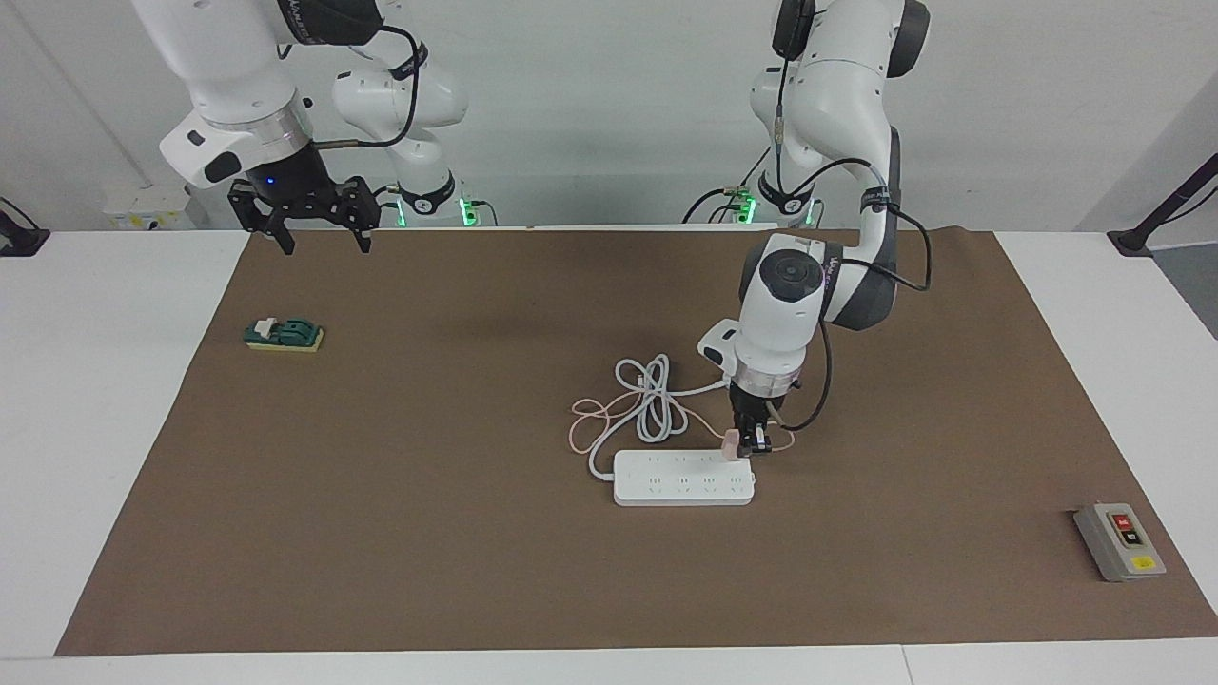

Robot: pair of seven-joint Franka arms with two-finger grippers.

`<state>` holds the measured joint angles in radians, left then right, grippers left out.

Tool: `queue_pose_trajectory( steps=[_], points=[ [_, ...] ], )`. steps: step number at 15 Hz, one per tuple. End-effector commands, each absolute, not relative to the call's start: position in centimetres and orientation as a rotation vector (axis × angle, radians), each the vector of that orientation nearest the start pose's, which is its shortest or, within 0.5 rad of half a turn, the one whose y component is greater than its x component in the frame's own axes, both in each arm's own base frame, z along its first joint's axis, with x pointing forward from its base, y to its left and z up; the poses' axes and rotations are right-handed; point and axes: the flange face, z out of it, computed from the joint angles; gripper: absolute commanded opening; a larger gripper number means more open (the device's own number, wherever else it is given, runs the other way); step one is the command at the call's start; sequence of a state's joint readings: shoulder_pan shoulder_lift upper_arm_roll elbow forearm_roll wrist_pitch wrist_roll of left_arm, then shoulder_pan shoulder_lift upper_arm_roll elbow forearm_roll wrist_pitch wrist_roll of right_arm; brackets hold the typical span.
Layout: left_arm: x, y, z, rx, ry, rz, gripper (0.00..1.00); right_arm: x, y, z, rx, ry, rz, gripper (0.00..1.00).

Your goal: Plug charger into power strip

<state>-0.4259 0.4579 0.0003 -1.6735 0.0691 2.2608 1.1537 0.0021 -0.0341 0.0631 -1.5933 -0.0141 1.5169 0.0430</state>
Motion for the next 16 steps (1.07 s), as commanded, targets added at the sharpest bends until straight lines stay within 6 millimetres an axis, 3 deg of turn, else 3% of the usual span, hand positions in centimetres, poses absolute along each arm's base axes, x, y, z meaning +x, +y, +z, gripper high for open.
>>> queue_pose_trajectory(
  steps=[1,7,13,16],
  points=[
    [62.5,-27.7,34.0,-2.138,2.187,-0.124,0.00,53.1,3.0,62.9,-3.161,-0.023,0.045,1.00],
    [64.4,-26.8,36.5,-2.201,2.168,-0.068,0.00,53.1,3.0,62.8,-3.161,-0.026,0.050,1.00],
    [64.7,-26.7,36.7,-2.243,2.152,-0.099,0.00,53.1,3.0,62.8,-3.161,-0.028,0.052,1.00],
    [65.2,-27.1,36.7,-2.219,2.125,-0.206,0.00,53.1,3.1,62.8,-3.161,-0.031,0.052,1.00]
  ],
)
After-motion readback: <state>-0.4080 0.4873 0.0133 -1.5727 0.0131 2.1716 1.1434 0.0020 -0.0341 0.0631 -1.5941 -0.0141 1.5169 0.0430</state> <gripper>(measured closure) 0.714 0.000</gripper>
